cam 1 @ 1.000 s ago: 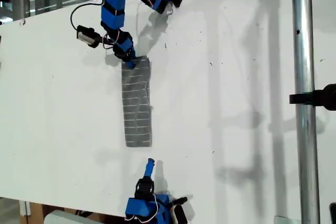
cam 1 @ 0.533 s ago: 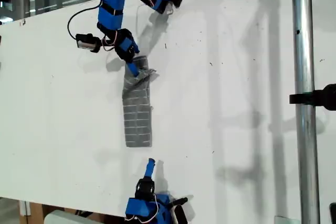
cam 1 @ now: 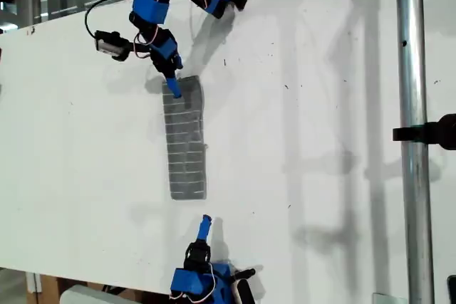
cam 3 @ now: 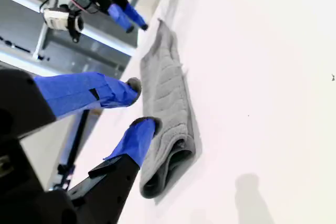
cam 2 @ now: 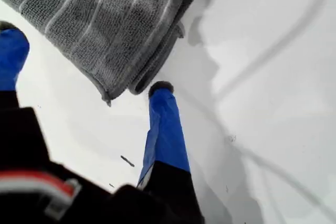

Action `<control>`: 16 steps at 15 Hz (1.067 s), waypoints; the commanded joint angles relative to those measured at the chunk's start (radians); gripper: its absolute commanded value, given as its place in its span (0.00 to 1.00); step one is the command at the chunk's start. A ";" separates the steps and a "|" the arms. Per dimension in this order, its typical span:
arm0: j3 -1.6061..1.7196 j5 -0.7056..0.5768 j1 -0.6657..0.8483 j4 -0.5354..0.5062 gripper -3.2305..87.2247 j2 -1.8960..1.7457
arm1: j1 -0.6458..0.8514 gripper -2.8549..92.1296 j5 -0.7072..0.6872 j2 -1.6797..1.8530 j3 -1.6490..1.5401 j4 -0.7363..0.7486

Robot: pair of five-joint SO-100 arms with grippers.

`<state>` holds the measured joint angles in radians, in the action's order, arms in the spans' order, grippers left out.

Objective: Grasp corners of a towel and fold twice.

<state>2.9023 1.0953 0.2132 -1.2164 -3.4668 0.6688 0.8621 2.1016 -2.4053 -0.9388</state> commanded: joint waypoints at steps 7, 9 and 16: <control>-0.015 0.005 -0.003 -0.003 0.14 -0.005 | -0.094 0.51 -0.043 -0.503 0.345 0.037; -0.017 0.012 -0.009 -0.005 0.14 -0.005 | -0.127 0.51 -0.043 -0.601 0.471 0.058; -0.017 0.041 -0.040 -0.009 0.14 -0.005 | -0.081 0.03 -0.058 -0.489 0.482 -0.120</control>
<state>2.9023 1.1229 0.1871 -1.2195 -3.4668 0.5599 0.8053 1.4880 -1.9113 -0.9863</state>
